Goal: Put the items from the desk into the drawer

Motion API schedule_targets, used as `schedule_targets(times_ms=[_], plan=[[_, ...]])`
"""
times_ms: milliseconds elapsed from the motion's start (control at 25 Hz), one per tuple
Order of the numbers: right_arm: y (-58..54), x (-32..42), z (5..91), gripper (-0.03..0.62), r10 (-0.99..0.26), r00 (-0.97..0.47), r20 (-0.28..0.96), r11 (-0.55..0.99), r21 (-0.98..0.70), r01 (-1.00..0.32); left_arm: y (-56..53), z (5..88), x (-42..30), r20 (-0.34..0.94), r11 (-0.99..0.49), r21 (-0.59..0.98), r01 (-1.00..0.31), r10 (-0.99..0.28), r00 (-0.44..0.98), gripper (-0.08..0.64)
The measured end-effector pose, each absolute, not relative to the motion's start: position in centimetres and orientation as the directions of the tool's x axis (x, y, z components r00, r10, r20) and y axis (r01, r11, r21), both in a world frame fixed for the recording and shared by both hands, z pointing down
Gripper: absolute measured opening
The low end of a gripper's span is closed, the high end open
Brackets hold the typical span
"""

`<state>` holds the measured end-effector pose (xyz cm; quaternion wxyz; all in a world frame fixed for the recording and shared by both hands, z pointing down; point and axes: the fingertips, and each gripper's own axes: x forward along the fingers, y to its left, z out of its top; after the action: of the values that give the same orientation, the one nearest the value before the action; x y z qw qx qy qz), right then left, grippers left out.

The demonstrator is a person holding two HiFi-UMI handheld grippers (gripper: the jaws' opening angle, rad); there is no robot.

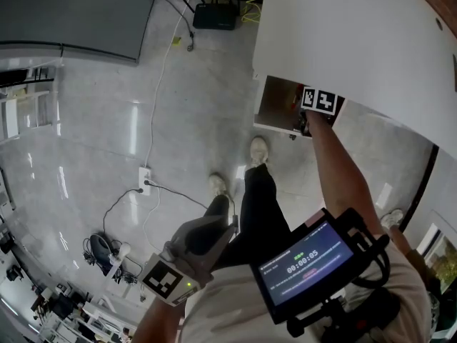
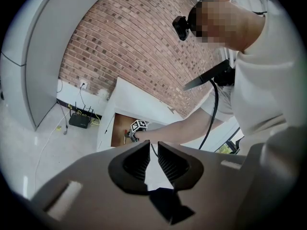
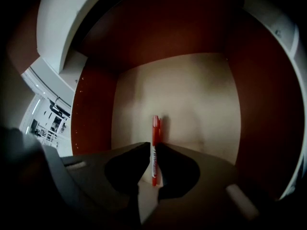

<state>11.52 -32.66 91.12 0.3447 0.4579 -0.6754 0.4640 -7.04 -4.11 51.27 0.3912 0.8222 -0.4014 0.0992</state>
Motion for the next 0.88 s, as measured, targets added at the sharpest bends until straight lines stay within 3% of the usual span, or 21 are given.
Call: schedule_targets(times_ms=[400,880], plan=[[-28.7,12.3,83.5,0.048,-0.325,-0.341,0.882,0.251,-0.268,-0.930,-4.2,46.8,-7.2,0.399,-0.483,0.556,-0.677,-0.559,0.727,0.056],[-16.6,10.9,65.8,0.002,-0.439,-0.453,0.776,0.360,-0.310,-0.880,-0.7,40.3,-8.2,0.307,-0.638,0.510,-0.577,-0.492,0.815,0.055]])
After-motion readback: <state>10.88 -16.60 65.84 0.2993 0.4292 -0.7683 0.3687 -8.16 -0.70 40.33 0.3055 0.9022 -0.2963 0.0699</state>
